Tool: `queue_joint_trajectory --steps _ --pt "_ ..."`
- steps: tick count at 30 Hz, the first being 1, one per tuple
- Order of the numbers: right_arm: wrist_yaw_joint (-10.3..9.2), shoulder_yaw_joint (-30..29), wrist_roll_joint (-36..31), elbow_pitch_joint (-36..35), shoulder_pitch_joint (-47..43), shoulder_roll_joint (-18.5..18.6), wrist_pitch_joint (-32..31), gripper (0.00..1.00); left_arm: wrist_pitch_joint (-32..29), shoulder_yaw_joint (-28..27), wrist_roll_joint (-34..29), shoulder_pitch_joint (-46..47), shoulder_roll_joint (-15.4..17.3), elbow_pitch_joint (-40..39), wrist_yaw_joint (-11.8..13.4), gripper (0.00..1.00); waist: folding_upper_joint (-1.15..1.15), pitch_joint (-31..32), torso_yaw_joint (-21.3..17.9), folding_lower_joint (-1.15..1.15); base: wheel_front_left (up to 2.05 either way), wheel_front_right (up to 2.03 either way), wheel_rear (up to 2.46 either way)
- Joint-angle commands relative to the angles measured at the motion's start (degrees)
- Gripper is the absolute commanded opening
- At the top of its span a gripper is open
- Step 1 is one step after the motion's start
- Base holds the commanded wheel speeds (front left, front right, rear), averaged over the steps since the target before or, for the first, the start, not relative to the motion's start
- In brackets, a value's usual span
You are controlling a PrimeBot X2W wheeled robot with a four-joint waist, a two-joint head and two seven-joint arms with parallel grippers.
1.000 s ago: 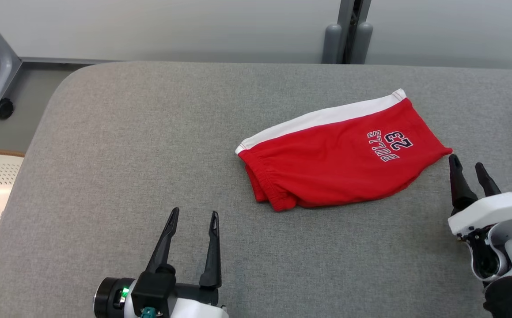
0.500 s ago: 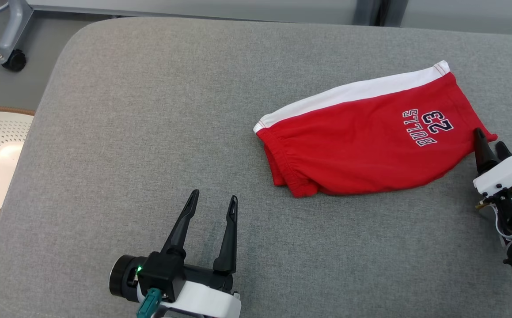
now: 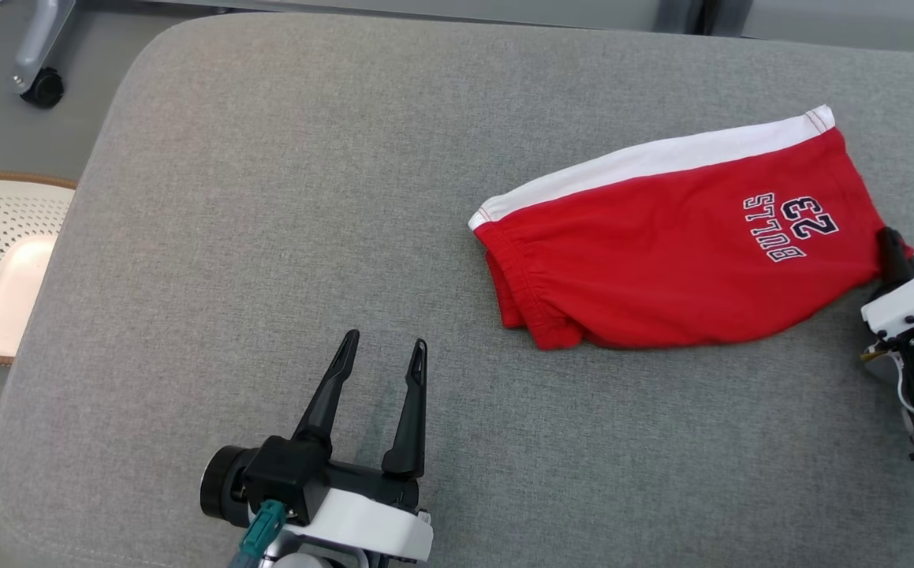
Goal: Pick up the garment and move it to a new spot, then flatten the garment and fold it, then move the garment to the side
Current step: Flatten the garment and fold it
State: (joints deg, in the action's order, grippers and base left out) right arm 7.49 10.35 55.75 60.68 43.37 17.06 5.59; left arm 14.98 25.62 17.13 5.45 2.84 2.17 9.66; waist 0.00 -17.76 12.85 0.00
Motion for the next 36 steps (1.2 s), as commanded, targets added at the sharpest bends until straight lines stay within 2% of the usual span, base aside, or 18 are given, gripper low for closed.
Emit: queue_joint_trajectory --steps 1,17,24,30,36 --pt "0.0 1.01 1.5 0.14 -2.8 -0.54 -0.25 0.0 0.25 -0.31 -0.36 0.81 0.16 0.21 0.04 1.0 0.0 0.56 -0.6 0.0 0.0 0.0 0.0" --pt "-0.01 6.97 9.51 -9.33 -10.13 2.75 4.64 0.0 0.25 -2.54 -2.61 -0.58 0.17 0.05 -0.91 1.0 0.0 3.78 -6.93 0.0 0.0 0.0 0.0" --pt "-0.01 8.98 12.21 -10.64 -12.17 4.09 6.06 0.0 0.25 -3.12 -2.87 -0.94 0.17 0.48 -1.29 1.0 0.0 4.82 -9.15 0.0 0.0 0.0 0.0" --pt "0.0 10.93 13.4 -12.77 -13.26 4.77 7.48 0.0 0.25 -3.07 -2.64 -1.31 0.17 0.85 -1.51 1.0 0.0 6.25 -9.83 0.0 0.0 0.0 0.0" --pt "0.0 13.36 13.11 -17.99 -13.64 4.81 8.8 0.0 0.25 -2.91 -1.99 -1.63 0.17 0.95 -1.37 1.0 0.0 7.85 -9.35 0.0 0.0 0.0 0.0"
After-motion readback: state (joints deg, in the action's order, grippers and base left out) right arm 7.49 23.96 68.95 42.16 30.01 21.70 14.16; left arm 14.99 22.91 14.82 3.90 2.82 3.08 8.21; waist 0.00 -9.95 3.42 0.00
